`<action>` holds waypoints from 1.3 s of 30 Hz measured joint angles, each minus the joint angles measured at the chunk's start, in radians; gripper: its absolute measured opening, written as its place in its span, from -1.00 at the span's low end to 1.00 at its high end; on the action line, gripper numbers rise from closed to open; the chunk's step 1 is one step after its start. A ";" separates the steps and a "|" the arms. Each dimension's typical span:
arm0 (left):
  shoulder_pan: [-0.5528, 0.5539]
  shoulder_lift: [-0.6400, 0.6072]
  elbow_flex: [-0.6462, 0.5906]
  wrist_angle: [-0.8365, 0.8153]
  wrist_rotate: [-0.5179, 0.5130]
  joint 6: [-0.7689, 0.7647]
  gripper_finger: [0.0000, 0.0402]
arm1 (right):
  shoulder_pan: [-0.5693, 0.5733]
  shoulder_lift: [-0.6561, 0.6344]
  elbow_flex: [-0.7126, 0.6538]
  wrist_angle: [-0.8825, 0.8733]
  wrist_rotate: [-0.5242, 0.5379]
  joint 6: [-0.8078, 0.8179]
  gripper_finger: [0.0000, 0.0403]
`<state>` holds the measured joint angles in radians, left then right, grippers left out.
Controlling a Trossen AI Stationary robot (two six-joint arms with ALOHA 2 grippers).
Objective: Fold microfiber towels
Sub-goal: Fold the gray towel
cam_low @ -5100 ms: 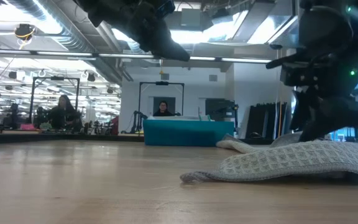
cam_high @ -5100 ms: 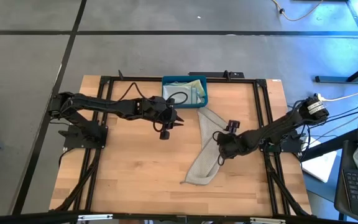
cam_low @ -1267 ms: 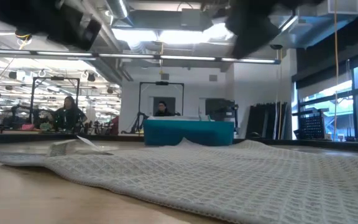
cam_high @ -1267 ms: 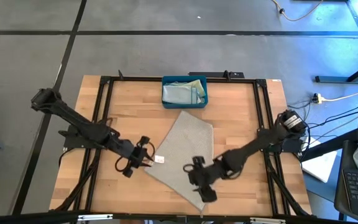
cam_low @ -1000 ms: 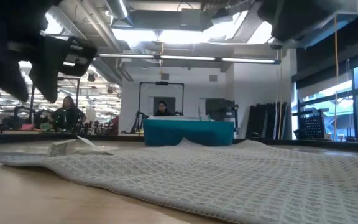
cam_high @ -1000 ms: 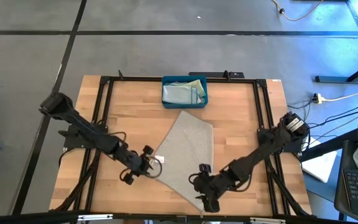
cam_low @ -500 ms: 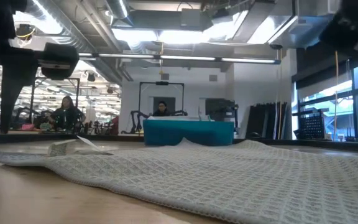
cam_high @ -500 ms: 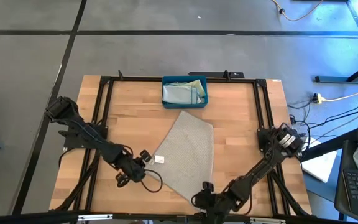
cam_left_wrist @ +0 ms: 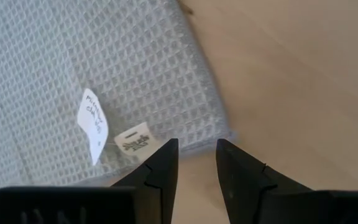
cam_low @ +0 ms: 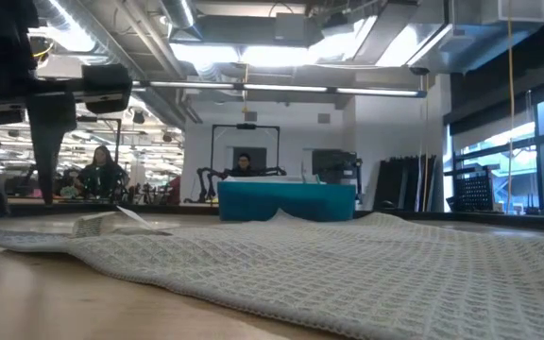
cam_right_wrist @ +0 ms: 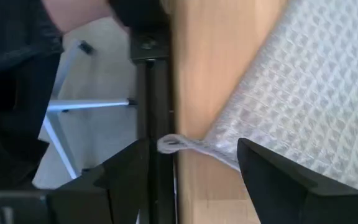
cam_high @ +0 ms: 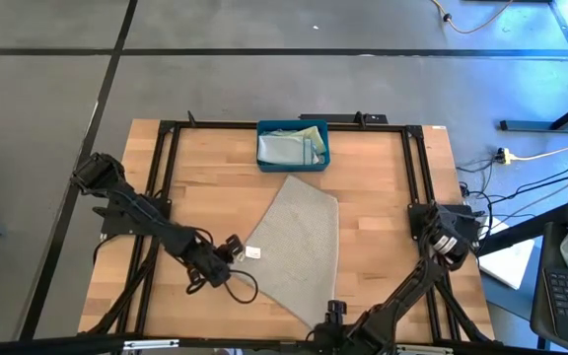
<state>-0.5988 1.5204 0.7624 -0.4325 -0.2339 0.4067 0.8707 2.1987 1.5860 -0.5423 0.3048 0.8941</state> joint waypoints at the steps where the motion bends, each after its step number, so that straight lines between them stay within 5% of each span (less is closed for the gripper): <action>1: 0.004 0.000 0.000 -0.001 -0.002 0.006 -0.50 | 0.000 0.005 0.000 -0.003 0.005 0.020 0.22; 29: 0.036 0.078 -0.023 0.107 0.088 0.014 -0.50 | -0.008 0.048 0.004 -0.043 0.102 0.096 0.22; 39: 0.044 0.007 0.098 -0.065 0.028 -0.086 -0.50 | -0.002 0.050 0.002 -0.048 0.101 0.119 0.22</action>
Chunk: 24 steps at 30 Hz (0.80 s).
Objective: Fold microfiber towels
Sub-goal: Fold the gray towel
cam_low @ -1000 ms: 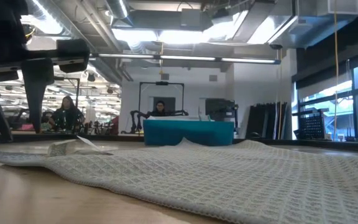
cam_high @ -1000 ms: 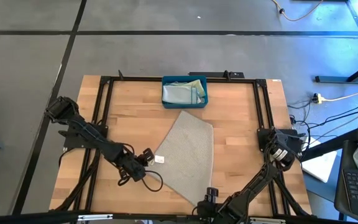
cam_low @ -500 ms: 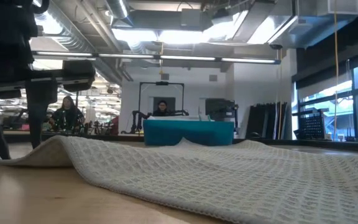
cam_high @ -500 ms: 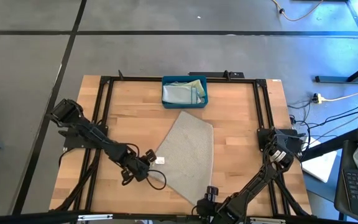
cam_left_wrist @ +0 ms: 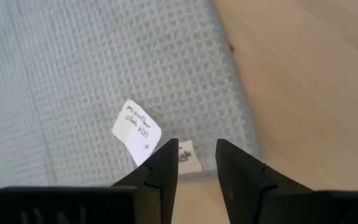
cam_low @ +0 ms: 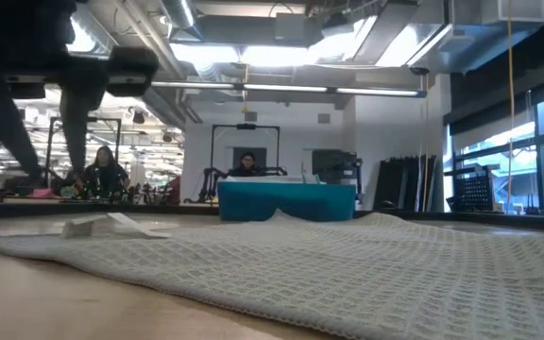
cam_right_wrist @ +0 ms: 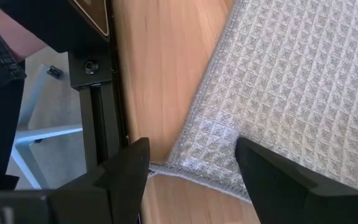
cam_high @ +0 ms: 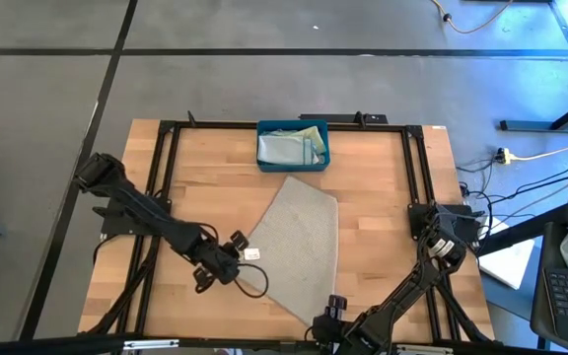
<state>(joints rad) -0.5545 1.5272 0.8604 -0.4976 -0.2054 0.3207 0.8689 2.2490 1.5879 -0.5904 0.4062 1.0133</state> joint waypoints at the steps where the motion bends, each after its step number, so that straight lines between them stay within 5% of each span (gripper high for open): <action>1: 0.006 0.003 0.009 -0.009 0.017 -0.012 -0.50 | 0.000 0.000 0.000 0.000 0.000 0.000 0.22; 7: 0.012 0.027 0.006 -0.024 0.121 -0.050 -0.50 | 0.000 0.000 -0.001 0.003 0.000 0.006 0.22; 24: 0.021 0.179 -0.009 0.056 0.162 -0.141 -0.50 | 0.000 0.000 -0.002 0.001 0.010 0.007 0.22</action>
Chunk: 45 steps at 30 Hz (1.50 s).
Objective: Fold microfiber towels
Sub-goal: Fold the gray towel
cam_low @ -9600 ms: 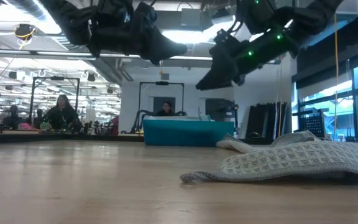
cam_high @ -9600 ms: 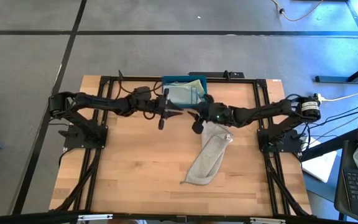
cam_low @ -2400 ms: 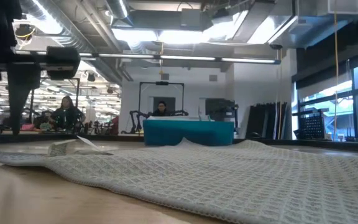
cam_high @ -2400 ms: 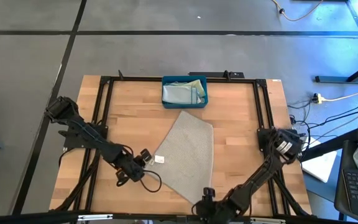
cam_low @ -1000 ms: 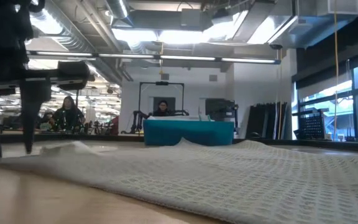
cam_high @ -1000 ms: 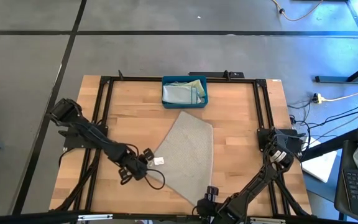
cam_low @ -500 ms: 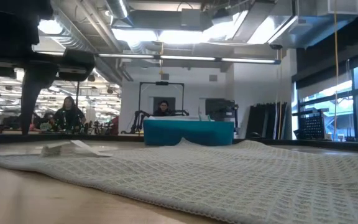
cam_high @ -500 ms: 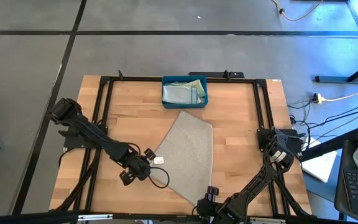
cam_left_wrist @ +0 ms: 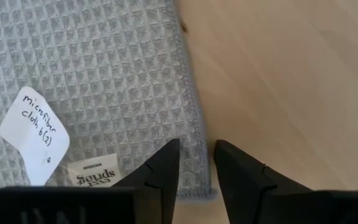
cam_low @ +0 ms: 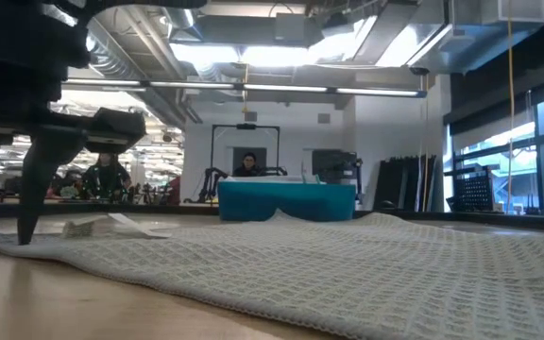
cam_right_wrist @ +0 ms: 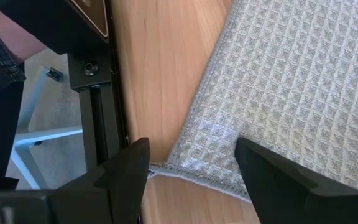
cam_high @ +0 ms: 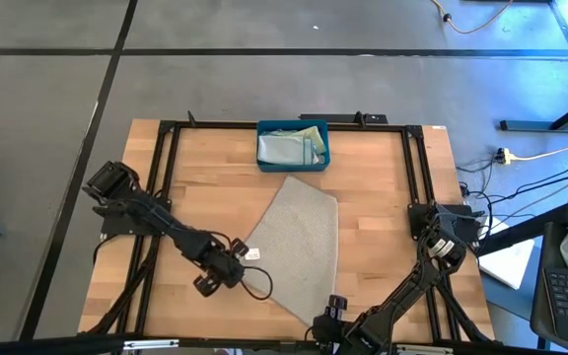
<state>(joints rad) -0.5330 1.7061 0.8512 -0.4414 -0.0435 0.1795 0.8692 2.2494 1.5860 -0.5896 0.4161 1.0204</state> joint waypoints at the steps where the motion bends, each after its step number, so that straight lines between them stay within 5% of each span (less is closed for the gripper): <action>1: 0.004 0.002 0.000 0.001 0.003 -0.007 -0.50 | 0.000 0.000 0.000 0.000 0.001 0.000 0.22; 11: 0.013 0.009 -0.003 0.050 -0.031 -0.073 -0.57 | 0.000 0.006 0.000 -0.005 0.017 0.001 0.12; 18: -0.001 0.010 -0.003 0.053 -0.064 -0.073 -0.95 | 0.000 0.031 0.002 0.005 0.028 0.001 -0.45; 22: -0.001 0.011 -0.003 0.045 -0.094 -0.091 -0.97 | 0.000 0.032 0.002 0.009 0.022 -0.004 -0.88; 27: -0.001 0.010 0.000 0.019 -0.132 -0.100 -0.99 | 0.004 0.034 0.043 -0.053 0.002 -0.031 -0.93; 35: 0.000 -0.065 0.133 -0.331 -0.329 -0.105 -1.00 | -0.002 0.041 0.366 -0.625 0.061 -0.114 -0.97; 40: -0.007 -0.121 0.209 -0.483 -0.424 -0.150 -1.00 | -0.022 0.047 0.476 -0.806 0.111 -0.194 -0.97; 45: -0.044 -0.156 0.325 -0.830 -0.708 -0.336 -1.00 | -0.073 0.041 0.550 -0.987 0.203 -0.207 -0.97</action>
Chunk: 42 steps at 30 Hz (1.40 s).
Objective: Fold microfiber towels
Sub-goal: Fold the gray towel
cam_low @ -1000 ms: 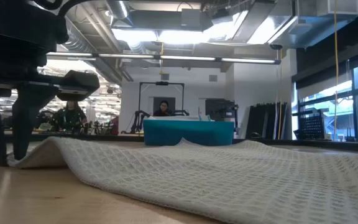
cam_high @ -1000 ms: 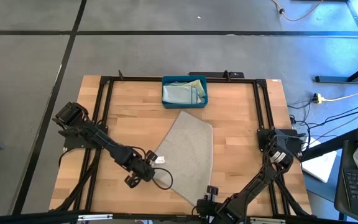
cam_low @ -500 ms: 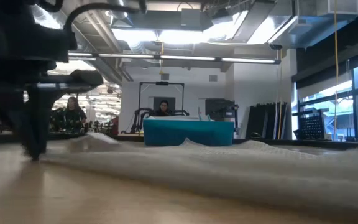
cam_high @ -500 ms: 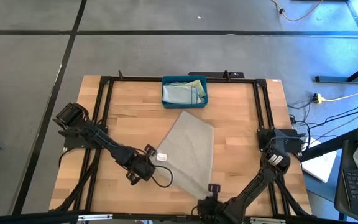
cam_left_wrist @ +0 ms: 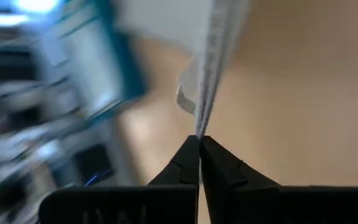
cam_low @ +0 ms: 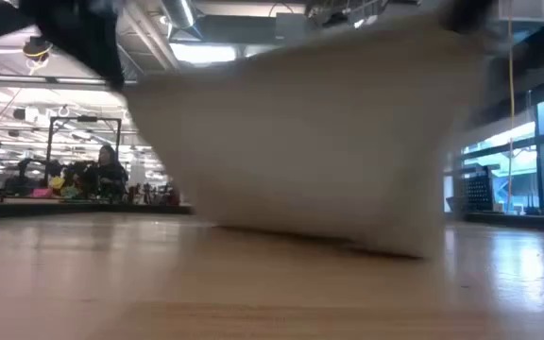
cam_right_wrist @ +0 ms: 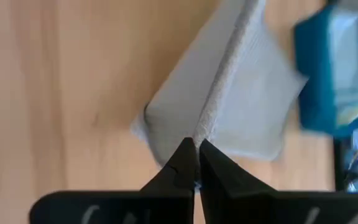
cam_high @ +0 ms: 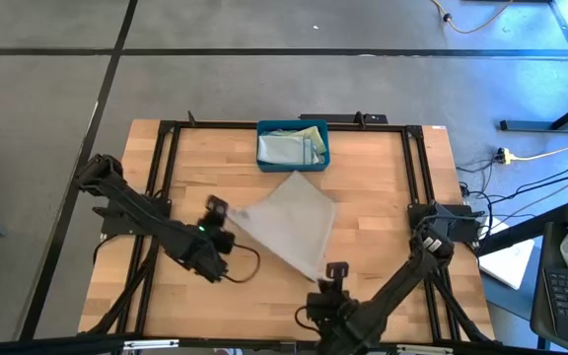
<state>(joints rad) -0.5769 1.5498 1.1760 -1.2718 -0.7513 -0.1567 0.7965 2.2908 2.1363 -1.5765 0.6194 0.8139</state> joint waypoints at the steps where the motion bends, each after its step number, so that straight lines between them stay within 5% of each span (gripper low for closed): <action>1: -0.007 -0.009 0.028 -0.084 -0.056 -0.058 -1.00 | -0.010 -0.008 0.002 0.010 0.040 -0.020 -0.97; 5: -0.015 -0.038 0.140 -0.312 -0.207 -0.246 -1.00 | -0.042 -0.060 0.019 0.006 0.238 -0.122 -0.97; 20: -0.018 -0.270 0.173 -0.302 -0.442 -0.332 -1.00 | -0.211 -0.126 0.166 0.004 0.590 -0.448 -0.96; 33: -0.066 -0.395 0.340 -0.298 -0.468 -0.245 -1.00 | -0.393 -0.378 0.221 0.089 0.510 -0.706 -0.96; 42: 0.018 -0.401 0.372 -0.299 -0.506 -0.138 -1.00 | -0.484 -0.438 0.194 0.078 0.217 -0.667 -0.95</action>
<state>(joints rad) -0.5585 1.1490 1.5476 -1.5708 -1.2575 -0.2945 0.3128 1.8530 2.3298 -1.4990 0.8360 0.1474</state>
